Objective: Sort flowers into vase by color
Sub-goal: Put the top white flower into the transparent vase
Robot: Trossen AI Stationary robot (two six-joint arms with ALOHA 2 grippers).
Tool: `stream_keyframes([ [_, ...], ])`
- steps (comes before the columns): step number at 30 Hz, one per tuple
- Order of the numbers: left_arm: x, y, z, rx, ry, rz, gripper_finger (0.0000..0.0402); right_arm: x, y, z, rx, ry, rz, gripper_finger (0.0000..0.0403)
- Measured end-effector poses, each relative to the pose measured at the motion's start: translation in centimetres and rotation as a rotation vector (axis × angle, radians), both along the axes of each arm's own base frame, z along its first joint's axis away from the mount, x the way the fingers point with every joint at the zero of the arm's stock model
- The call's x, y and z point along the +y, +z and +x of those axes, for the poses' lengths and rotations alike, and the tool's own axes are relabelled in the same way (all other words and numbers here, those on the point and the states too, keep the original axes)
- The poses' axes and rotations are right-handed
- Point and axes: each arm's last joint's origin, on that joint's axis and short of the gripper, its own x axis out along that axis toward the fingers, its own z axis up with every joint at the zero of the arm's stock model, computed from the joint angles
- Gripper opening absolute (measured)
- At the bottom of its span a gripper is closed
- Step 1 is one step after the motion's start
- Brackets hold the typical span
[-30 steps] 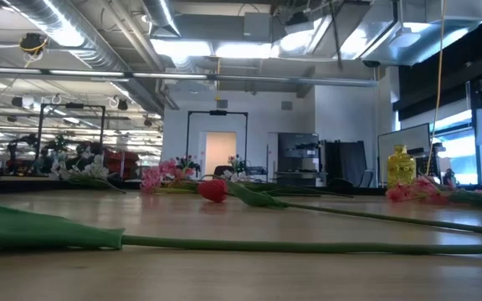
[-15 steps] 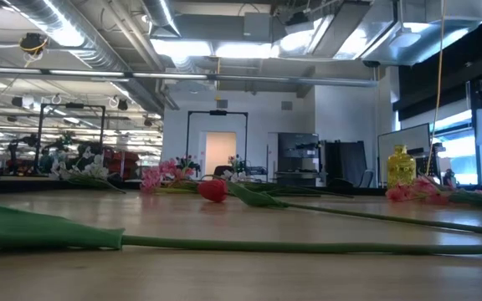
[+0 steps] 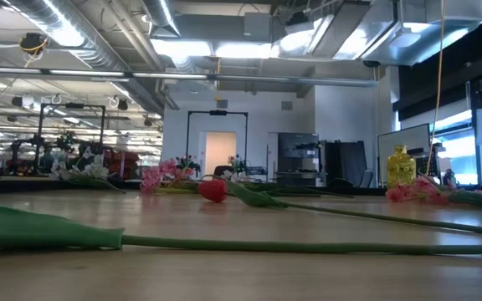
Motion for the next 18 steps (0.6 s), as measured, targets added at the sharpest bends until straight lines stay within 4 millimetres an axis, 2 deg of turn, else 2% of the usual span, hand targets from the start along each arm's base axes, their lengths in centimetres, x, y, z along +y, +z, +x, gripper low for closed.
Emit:
stream_keyframes([
  [8,-1.2,-0.1,-0.1,-0.025,-0.082,0.043,0.0155,1.6,-1.9,-1.2,0.009,-0.061,-0.037,0.0003],
  [14,-2.5,-0.1,-0.4,-0.099,-0.121,0.246,0.0155,1.9,-2.4,-1.9,0.021,-0.059,-0.07,0.0003],
  [18,-2.4,0.3,-0.5,-0.151,-0.106,0.263,0.0155,2.1,-2.6,-2.2,0.027,-0.028,-0.093,0.0003],
])
